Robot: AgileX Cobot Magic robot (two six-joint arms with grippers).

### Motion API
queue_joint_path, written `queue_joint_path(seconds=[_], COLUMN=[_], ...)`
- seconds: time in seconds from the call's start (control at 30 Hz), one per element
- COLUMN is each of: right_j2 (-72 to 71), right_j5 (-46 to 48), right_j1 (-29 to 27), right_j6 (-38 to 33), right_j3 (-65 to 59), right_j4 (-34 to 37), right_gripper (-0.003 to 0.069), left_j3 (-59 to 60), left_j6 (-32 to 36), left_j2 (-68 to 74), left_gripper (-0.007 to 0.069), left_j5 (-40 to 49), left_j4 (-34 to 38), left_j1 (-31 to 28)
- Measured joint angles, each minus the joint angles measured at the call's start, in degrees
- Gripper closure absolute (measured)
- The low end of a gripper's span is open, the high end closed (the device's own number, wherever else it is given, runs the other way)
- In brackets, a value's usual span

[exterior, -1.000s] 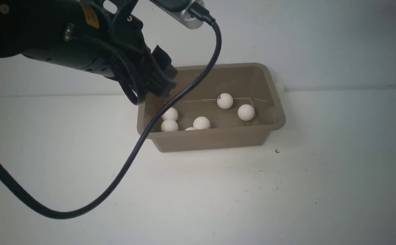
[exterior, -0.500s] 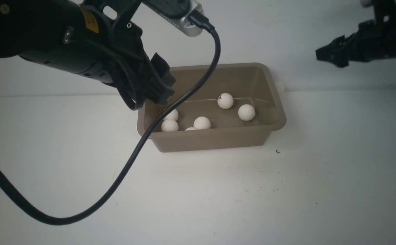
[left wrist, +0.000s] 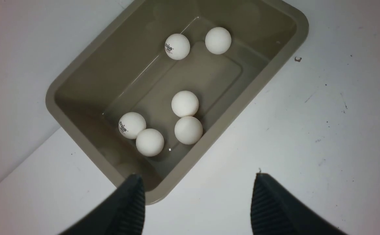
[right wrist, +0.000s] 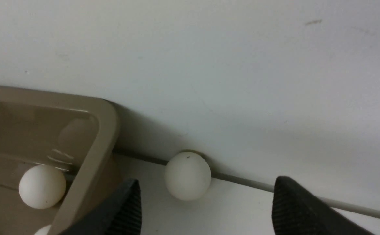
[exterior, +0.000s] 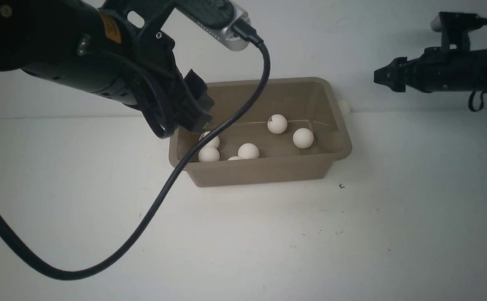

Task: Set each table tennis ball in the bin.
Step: Use the right arm to clamp the table tennis ball closest to it

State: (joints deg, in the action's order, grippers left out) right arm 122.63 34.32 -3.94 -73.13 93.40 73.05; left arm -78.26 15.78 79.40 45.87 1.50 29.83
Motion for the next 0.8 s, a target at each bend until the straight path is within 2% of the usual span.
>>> queue_joint_path(seconds=[0.33, 0.8], right_j2=[1.09, 5.94], right_j5=[-7.48, -11.17], right_j1=[4.69, 6.41], right_j6=[0.24, -0.81], right_j3=[0.0, 0.44], right_j4=[1.99, 6.28], right_gripper=[0.0172, 0.0172], left_j3=[0.0, 0.0], left_j6=[1.02, 1.19], left_j2=[0.0, 0.0], left_gripper=[0.0228, 0.0228], left_j5=[0.0, 0.11], left_j4=[0.0, 0.0], left_j1=[0.0, 0.0])
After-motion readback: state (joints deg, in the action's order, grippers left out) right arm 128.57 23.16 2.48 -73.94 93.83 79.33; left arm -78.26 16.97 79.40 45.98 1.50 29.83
